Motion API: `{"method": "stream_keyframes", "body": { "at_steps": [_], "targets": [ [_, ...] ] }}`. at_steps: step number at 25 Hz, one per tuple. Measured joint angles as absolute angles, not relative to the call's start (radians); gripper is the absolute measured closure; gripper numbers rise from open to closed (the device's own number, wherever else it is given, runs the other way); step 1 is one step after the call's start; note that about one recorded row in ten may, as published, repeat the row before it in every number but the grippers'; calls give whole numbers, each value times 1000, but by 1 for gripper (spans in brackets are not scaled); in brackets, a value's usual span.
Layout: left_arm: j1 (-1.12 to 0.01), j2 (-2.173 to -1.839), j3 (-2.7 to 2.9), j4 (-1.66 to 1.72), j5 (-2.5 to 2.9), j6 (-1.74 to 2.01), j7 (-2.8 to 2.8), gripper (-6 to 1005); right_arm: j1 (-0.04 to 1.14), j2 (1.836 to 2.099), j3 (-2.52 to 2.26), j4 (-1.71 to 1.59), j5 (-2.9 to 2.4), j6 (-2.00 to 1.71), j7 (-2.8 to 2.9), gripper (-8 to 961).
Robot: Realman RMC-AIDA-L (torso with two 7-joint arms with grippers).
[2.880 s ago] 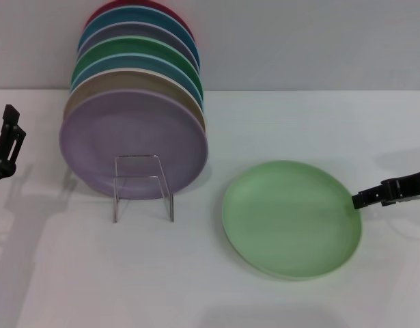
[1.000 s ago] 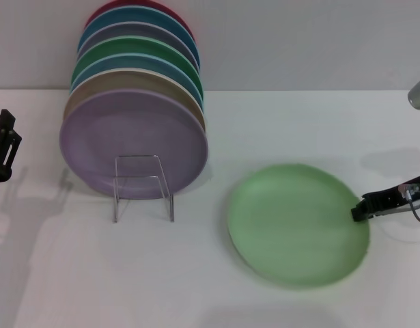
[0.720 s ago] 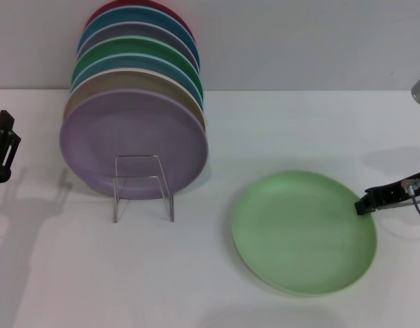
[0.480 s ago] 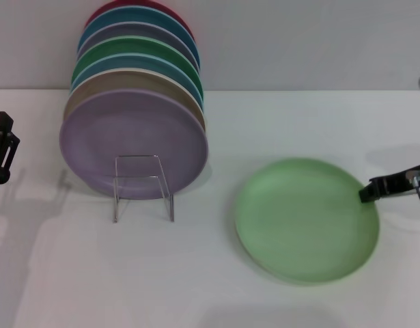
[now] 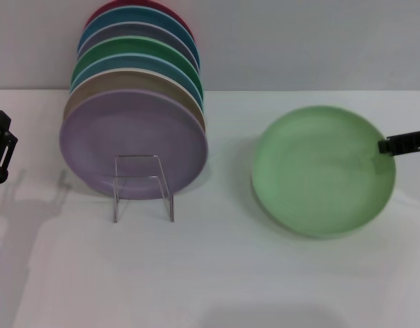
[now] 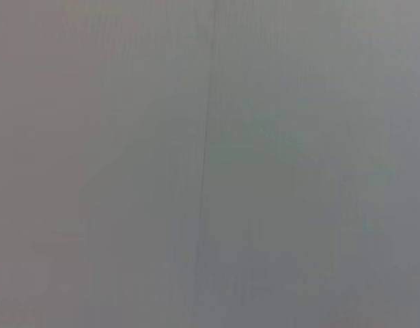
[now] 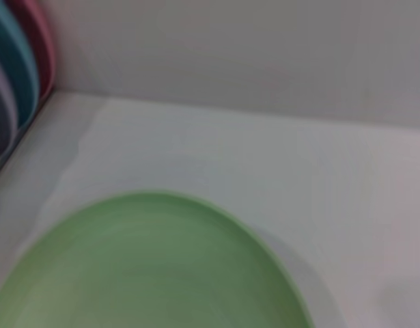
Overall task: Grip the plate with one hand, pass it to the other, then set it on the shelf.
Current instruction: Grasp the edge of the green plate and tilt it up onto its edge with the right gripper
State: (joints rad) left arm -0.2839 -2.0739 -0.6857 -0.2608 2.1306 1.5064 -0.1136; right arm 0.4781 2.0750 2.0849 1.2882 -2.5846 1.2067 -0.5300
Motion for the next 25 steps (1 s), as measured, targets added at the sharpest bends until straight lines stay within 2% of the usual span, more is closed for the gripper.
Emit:
{"method": "stream_keyframes", "body": {
  "at_steps": [25],
  "targets": [
    [-282,-2075,-675,-270,2132,1514,-115,238,309,2080,1652,1386,-2612,471,-574,937]
  ]
}}
